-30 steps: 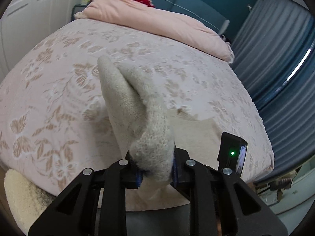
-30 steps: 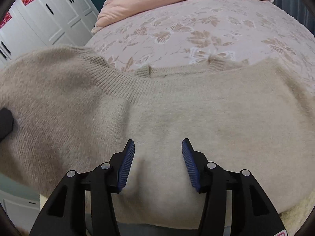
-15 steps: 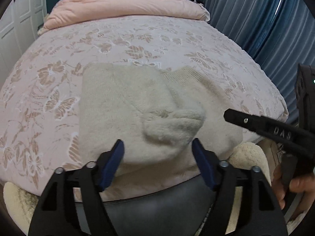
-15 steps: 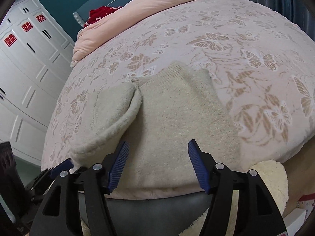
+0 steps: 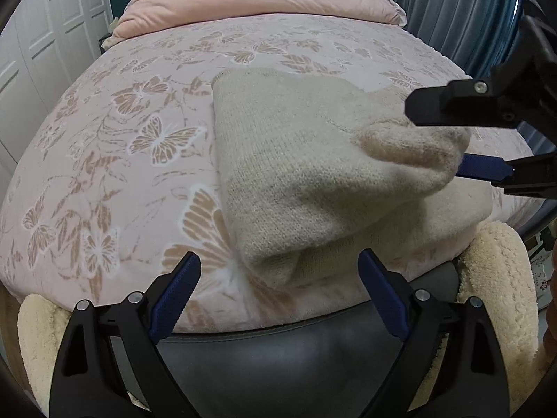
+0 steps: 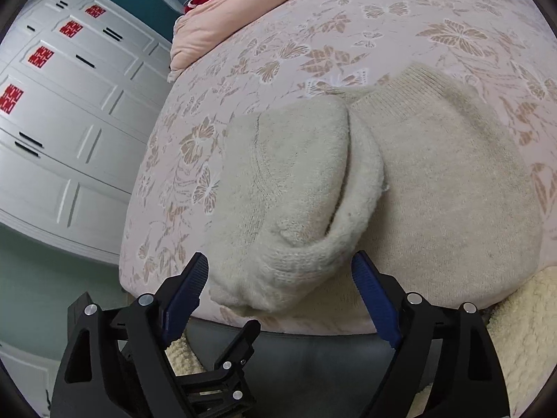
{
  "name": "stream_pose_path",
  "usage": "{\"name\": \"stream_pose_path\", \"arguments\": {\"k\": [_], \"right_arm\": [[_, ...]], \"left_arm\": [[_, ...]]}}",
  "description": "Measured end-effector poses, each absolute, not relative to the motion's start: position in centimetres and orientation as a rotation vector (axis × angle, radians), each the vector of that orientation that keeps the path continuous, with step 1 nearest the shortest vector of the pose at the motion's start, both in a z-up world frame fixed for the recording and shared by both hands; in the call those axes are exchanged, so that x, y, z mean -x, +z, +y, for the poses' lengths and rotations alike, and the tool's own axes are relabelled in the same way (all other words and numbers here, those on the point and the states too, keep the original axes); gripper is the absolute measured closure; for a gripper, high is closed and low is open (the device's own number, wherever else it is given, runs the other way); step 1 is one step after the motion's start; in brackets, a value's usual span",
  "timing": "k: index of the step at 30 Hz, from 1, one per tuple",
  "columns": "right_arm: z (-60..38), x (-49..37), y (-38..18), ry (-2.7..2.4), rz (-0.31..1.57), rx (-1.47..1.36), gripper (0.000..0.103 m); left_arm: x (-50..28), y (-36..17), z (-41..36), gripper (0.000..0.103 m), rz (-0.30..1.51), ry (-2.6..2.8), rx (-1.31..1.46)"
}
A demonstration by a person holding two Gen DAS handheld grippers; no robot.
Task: Fold small clothes
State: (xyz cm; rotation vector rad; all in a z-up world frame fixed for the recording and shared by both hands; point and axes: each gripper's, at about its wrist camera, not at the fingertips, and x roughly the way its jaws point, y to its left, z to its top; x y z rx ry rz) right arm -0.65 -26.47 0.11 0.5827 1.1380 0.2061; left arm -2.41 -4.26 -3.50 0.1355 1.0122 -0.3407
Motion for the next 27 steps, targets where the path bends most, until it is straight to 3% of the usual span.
{"name": "stream_pose_path", "arguments": {"k": [2,4,7,8,10,11,12,17,18,23,26,27], "right_arm": [[-25.8,-0.2,-0.4,0.177,1.147,-0.525,0.019],[-25.4,-0.8,-1.1,0.144,1.155,-0.475,0.028],[-24.4,-1.4,-1.1,0.121,1.150,-0.395,0.055],[-24.2,-1.4,-0.7,0.129,1.133,-0.386,0.073],[-24.3,-1.3,0.6,0.157,1.087,-0.392,0.082],[-24.7,-1.0,2.0,0.180,1.038,-0.416,0.085],[-25.4,-0.4,3.7,0.219,0.974,-0.470,0.086],[-31.5,4.2,9.6,0.204,0.689,-0.555,0.086],[-33.5,4.8,8.6,0.128,0.698,-0.557,0.086],[-42.0,5.6,-4.4,-0.167,1.038,-0.619,0.084],[-43.3,7.3,-6.0,-0.085,0.983,-0.819,0.074],[-43.3,7.2,-5.9,-0.084,0.976,-0.831,0.073]], "left_arm": [[1.9,-4.1,-4.1,0.016,1.026,-0.320,-0.131],[1.3,-4.6,-3.7,0.025,1.059,-0.302,-0.119],[0.6,-5.3,-2.4,0.031,1.106,-0.265,-0.081],[0.5,-5.3,-1.9,0.036,1.111,-0.268,-0.055],[0.3,-5.3,-1.3,0.052,1.119,-0.283,-0.016],[0.3,-5.2,-1.4,0.067,1.124,-0.297,-0.006],[0.4,-5.0,-1.7,0.077,1.129,-0.320,-0.004],[1.7,-3.8,-5.2,0.083,1.112,-0.421,-0.101],[1.6,-4.3,-5.9,0.092,1.128,-0.408,-0.135],[0.9,-6.6,-6.3,0.092,1.226,-0.395,-0.094],[1.7,-5.1,-6.6,0.091,1.161,-0.424,-0.117],[1.9,-4.4,-6.6,0.085,1.134,-0.428,-0.115]]}}
